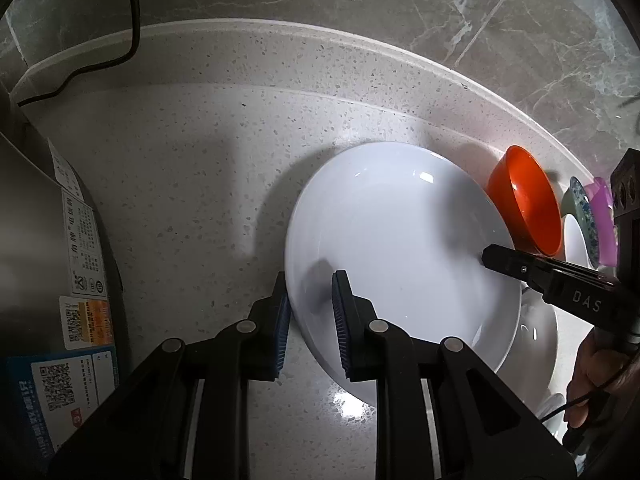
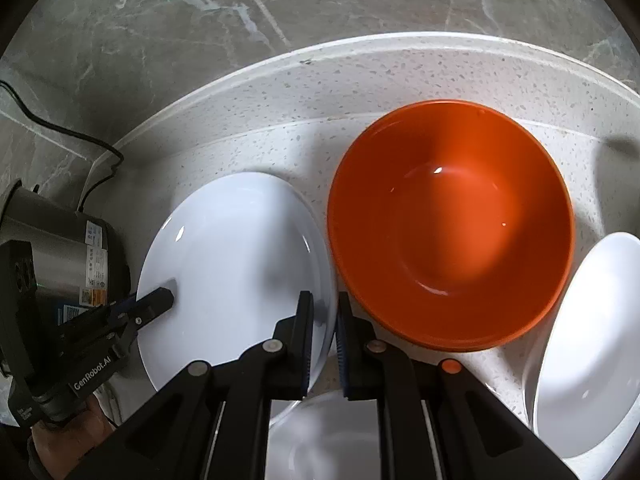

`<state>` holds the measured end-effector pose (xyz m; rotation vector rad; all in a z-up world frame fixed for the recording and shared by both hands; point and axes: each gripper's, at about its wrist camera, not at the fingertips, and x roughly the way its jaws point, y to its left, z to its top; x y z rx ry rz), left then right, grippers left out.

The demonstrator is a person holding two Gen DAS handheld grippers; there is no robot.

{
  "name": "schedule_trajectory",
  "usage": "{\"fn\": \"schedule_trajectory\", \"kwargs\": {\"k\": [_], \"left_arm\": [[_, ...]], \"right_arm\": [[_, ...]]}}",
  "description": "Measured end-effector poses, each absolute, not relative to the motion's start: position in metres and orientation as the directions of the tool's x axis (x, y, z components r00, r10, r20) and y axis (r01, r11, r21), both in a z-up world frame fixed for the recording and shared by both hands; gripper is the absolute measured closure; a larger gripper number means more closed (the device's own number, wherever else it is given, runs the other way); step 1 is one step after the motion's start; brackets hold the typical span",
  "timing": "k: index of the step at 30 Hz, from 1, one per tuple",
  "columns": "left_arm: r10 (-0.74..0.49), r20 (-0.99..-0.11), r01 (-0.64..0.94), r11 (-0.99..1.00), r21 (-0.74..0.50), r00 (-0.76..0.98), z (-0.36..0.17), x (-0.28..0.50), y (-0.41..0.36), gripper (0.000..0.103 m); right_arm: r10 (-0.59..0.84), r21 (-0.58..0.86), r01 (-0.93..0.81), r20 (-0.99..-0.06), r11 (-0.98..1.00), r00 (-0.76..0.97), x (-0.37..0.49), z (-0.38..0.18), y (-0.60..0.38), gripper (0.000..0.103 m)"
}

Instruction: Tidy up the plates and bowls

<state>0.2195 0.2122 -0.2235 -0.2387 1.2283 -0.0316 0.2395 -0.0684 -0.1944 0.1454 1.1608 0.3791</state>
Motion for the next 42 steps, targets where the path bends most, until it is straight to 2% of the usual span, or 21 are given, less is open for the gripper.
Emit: {"fn": "schedule_trajectory", "kwargs": {"k": [19,31,42], "left_arm": [[-0.139,-0.922,-0.083,0.98,-0.18,0.362,-0.216,0.215,0.204,0.085],[-0.147,-0.898,-0.048,0.982,-0.183,0.414,-0.177,0.18,0.186,0.085],[-0.161,-0.872,0.022,0.985,-0.17,0.462,-0.128,0.123,0.139,0.085]], "right_arm": [[0.346,0.262,-0.256,-0.858,0.931,0.38,0.23,-0.184,-0.062,0.09],[0.356,0.251,-0.279,-0.822,0.927,0.444,0.194,-0.152,-0.076,0.09],[0.362,0.246,-0.284,-0.787,0.927,0.5,0.132,-0.123,-0.109,0.09]]}}
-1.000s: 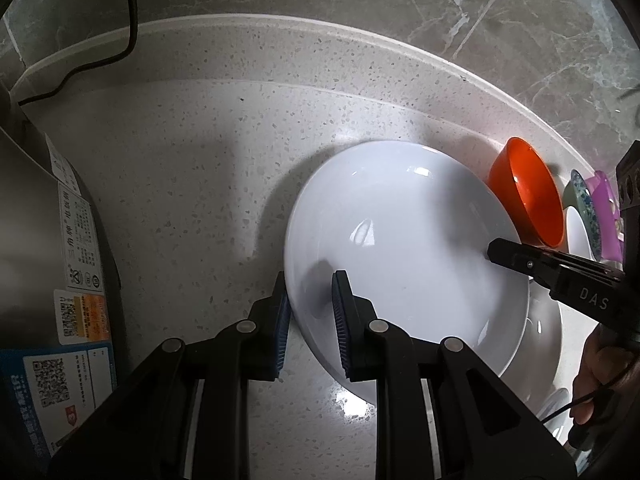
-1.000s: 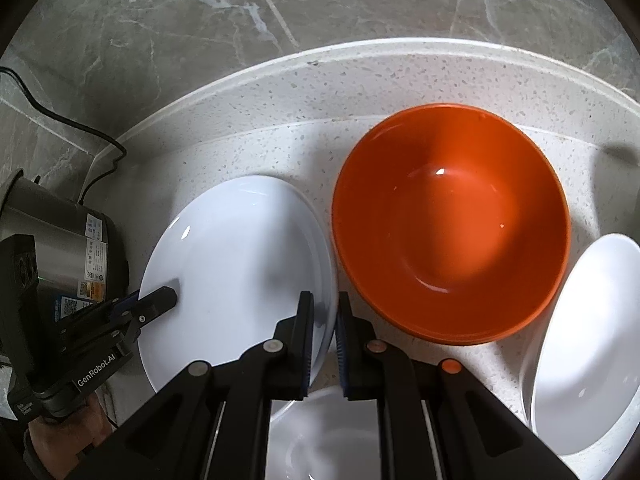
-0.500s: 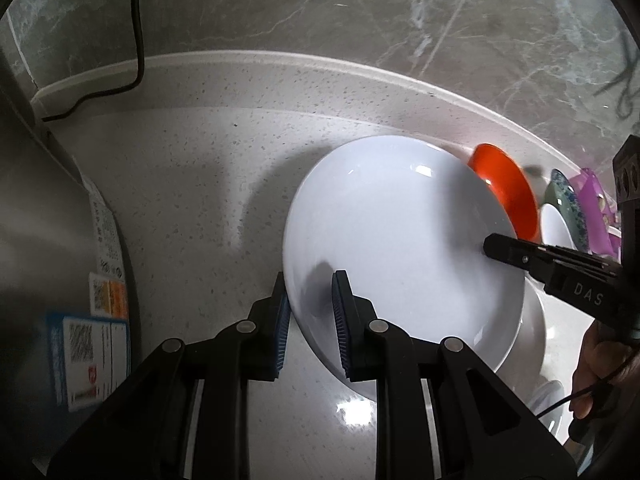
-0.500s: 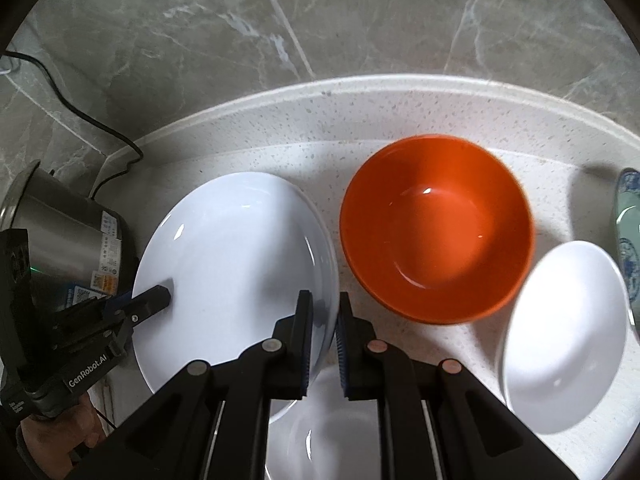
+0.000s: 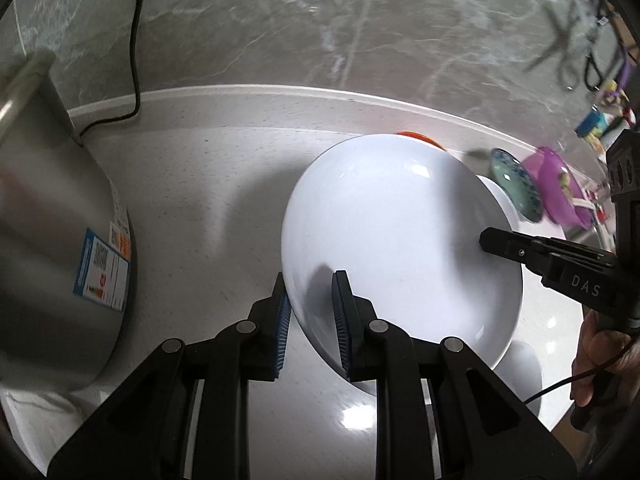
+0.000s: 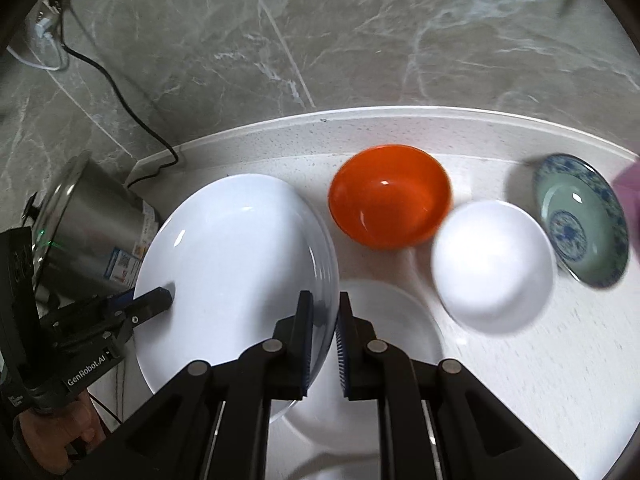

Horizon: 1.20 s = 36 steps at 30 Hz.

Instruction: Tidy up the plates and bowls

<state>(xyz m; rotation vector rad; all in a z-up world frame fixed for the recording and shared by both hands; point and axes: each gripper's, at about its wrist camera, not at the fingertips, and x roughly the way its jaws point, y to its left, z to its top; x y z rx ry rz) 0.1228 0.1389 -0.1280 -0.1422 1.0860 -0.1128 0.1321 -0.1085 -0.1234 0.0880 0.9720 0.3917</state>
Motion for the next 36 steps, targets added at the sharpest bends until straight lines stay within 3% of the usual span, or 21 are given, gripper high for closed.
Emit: {"fn": "schedule_trajectory", "kwargs": {"k": [17,36], "left_arm": [[-0.243,-0.874,0.182,0.966,-0.182,0.421,-0.107,-0.005,0.007,0.085],[-0.224,-0.925,0.207,0.964,-0.165,0.308,-0.183,-0.09,-0.064,0.085]], "right_arm": [[0.313,0.231,-0.215,-0.779,0.949,0.543,0.007,-0.126,-0.208,0.09],[0.299,0.22,-0.214,-0.824,0.952,0.482,-0.058,-0.196,-0.266,0.09]]}}
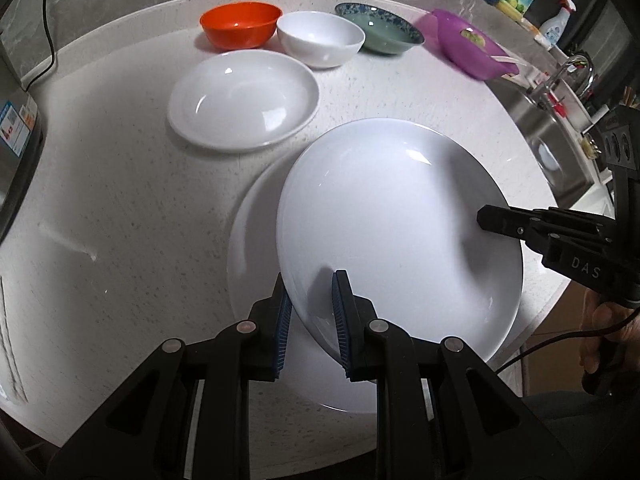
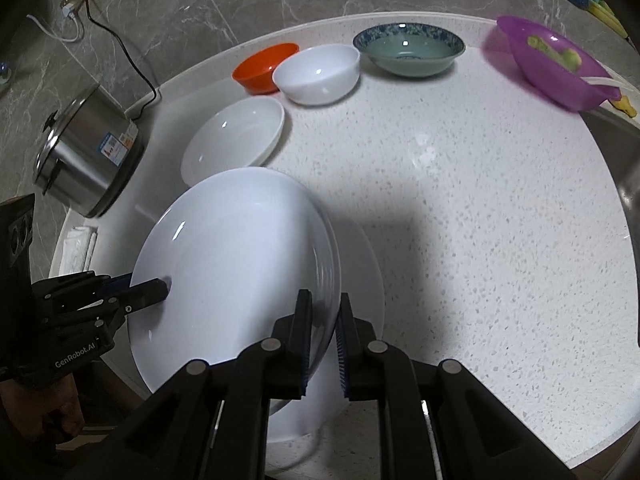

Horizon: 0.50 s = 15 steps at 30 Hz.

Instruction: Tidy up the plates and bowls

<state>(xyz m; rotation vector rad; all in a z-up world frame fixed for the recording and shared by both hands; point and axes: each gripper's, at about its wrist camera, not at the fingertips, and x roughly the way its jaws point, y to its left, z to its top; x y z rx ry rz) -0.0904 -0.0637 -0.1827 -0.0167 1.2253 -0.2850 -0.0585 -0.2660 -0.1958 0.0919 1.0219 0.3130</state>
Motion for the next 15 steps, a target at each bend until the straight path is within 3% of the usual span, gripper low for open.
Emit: {"fn": "schedule_trajectory", "kwargs": {"k": [15], "left_arm": [[-0.184,-0.941,0.172,0.975,-0.138,0.284,-0.206,-0.082,-0.054,0.085]], "right_arm": [[0.308,0.202,-0.268,-0.837,0.942,0.451,-0.057,-0.221,-0.264,0.09]]}}
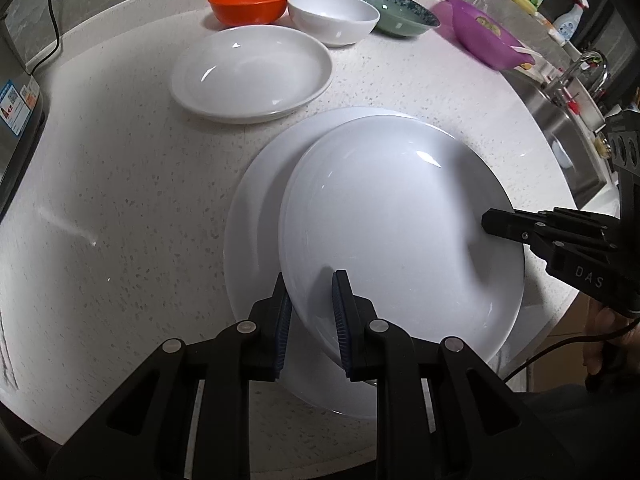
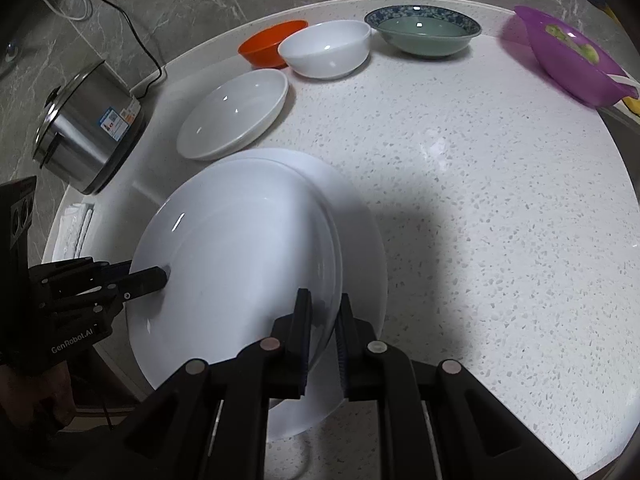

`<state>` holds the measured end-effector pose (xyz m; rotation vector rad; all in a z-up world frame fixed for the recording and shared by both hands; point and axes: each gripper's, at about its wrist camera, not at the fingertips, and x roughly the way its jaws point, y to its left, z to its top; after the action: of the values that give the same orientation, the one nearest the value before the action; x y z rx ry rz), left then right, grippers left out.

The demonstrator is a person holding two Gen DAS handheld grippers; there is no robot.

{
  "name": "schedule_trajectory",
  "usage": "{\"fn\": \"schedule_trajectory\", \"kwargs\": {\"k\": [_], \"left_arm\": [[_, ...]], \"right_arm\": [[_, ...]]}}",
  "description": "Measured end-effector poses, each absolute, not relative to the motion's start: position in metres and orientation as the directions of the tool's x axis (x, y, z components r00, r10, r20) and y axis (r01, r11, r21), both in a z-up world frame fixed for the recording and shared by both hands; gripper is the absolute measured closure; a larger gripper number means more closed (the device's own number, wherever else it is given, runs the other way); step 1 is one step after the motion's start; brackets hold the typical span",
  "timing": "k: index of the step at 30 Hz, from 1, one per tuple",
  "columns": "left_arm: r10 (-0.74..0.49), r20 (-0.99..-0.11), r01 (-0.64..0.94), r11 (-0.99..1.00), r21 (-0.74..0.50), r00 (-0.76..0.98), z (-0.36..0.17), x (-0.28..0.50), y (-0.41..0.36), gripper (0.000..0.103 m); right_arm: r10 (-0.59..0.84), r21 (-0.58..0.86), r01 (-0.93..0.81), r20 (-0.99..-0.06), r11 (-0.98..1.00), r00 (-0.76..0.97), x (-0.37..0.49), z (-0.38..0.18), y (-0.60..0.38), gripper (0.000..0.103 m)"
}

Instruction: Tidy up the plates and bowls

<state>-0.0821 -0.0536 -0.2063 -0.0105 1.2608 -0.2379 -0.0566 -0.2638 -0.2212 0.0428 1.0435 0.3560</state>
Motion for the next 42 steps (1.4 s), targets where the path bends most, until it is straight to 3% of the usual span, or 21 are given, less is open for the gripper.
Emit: {"fn": "schedule_trajectory", "kwargs": {"k": [11,16,19,24,29,31,32,36,37,39,42], "left_arm": [[-0.173,-0.945,0.161,0.978,-0.132,0.278,-0.218,-0.077,-0.054,0.084],[-0.188,-0.94,0.156,0.977,-0.148,0.286,-0.218,-0.076,-0.051,0.082],[-0.209,-0.933,0.164,0.972,-0.167,0.292,-0.216,-0.081,-0.052,0.072],[-0.236,-0.923,0.21,0.962,-0.177,0.303,-0.212,-0.083,-0.058,0.04],[-0.257,-0.912,0.218,0.956,-0.194,0.319,-0.201,-0.079,-0.05,0.04],[-0.284,-0.896,0.225,0.95,-0.215,0.342,-0.187,-0.076,-0.041,0.038],[-0.296,-0.884,0.224,0.948,-0.226,0.361,-0.178,-0.073,-0.035,0.032],[-0.331,-0.852,0.2,0.942,-0.271,0.406,-0.156,-0.038,0.003,0.0],[-0.314,-0.861,0.195,0.947,-0.255,0.399,-0.155,-0.025,0.011,0.0],[-0.29,-0.883,0.183,0.954,-0.237,0.368,-0.158,0.004,0.023,0.0],[-0.275,-0.883,0.179,0.959,-0.222,0.38,-0.158,0.043,0.039,0.0]], "right_arm": [[0.297,0.16,-0.312,-0.835,0.936,0.464,-0.059,-0.226,-0.26,0.089],[0.254,0.063,-0.371,-0.832,0.927,0.493,-0.067,-0.226,-0.248,0.083],[0.208,-0.029,-0.408,-0.826,0.912,0.523,-0.073,-0.227,-0.239,0.08],[0.159,-0.124,-0.432,-0.813,0.893,0.561,-0.081,-0.23,-0.232,0.08],[0.156,-0.127,-0.422,-0.803,0.898,0.575,-0.083,-0.229,-0.235,0.08],[0.156,-0.113,-0.395,-0.795,0.912,0.587,-0.084,-0.224,-0.239,0.075],[0.162,-0.1,-0.381,-0.787,0.919,0.596,-0.085,-0.219,-0.242,0.072],[0.232,0.014,-0.323,-0.727,0.946,0.646,-0.083,-0.182,-0.262,0.035],[0.292,0.097,-0.316,-0.696,0.944,0.656,-0.076,-0.166,-0.27,0.022],[0.37,0.211,-0.312,-0.66,0.926,0.653,-0.057,-0.149,-0.278,0.011],[0.438,0.334,-0.284,-0.667,0.899,0.603,-0.007,-0.135,-0.277,0.01]]}}
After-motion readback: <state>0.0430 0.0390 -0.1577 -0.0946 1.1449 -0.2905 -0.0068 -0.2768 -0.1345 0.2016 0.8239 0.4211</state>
